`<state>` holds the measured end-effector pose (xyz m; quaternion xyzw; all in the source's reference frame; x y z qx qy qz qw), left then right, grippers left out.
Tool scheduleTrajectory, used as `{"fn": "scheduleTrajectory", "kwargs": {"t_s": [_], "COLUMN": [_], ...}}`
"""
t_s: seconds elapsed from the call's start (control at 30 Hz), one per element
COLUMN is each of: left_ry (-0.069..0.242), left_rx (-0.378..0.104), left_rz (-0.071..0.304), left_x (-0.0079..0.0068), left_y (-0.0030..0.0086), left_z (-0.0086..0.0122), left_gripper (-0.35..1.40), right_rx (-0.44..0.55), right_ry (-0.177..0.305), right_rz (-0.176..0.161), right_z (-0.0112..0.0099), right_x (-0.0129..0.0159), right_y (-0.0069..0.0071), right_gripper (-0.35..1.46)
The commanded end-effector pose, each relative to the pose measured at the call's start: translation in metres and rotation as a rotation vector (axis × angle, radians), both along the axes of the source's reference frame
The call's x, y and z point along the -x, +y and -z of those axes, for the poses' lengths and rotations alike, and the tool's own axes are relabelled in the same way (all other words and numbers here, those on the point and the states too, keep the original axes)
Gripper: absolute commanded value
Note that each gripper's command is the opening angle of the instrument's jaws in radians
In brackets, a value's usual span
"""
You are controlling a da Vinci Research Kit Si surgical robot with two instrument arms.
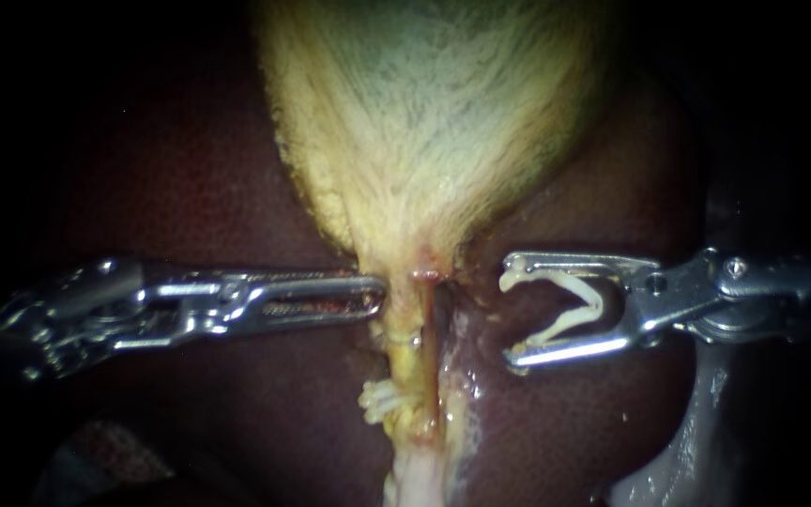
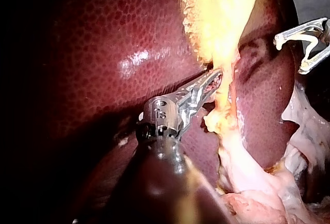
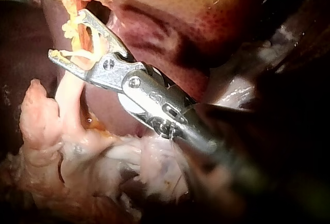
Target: Clipping third clip left tube
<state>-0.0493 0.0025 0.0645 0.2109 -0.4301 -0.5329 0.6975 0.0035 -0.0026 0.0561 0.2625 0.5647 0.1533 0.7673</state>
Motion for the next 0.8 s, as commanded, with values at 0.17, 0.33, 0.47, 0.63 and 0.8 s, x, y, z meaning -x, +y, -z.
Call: {"fn": "scheduleTrajectory", "kwargs": {"t_s": [0.17,0.33,0.47,0.63,0.8], "left_ry": [-0.004,0.003,0.015,0.021,0.021], "left_rx": [0.002,0.003,0.007,0.007,0.007], "left_rz": [-0.009,-0.002,0.012,0.019,0.021], "left_x": [-0.0006,-0.0033,-0.0058,-0.0070,-0.0070], "left_y": [0.0002,0.0006,0.0012,0.0017,0.0016], "left_z": [0.0004,0.0012,0.0017,0.0018,0.0019], "left_gripper": [-0.35,-0.35,-0.35,-0.35,-0.35], "right_rx": [0.000,-0.005,-0.046,-0.096,-0.147], "right_ry": [0.003,0.009,0.005,0.000,-0.003], "right_rz": [0.004,0.014,0.015,0.018,0.028], "right_z": [-0.0002,-0.0013,-0.0025,-0.0041,-0.0063], "right_x": [-0.0004,-0.0021,-0.0048,-0.0079,-0.0103], "right_y": [-0.0002,-0.0016,-0.0032,-0.0046,-0.0055], "right_gripper": [0.60,0.60,0.60,0.60,0.58]}}
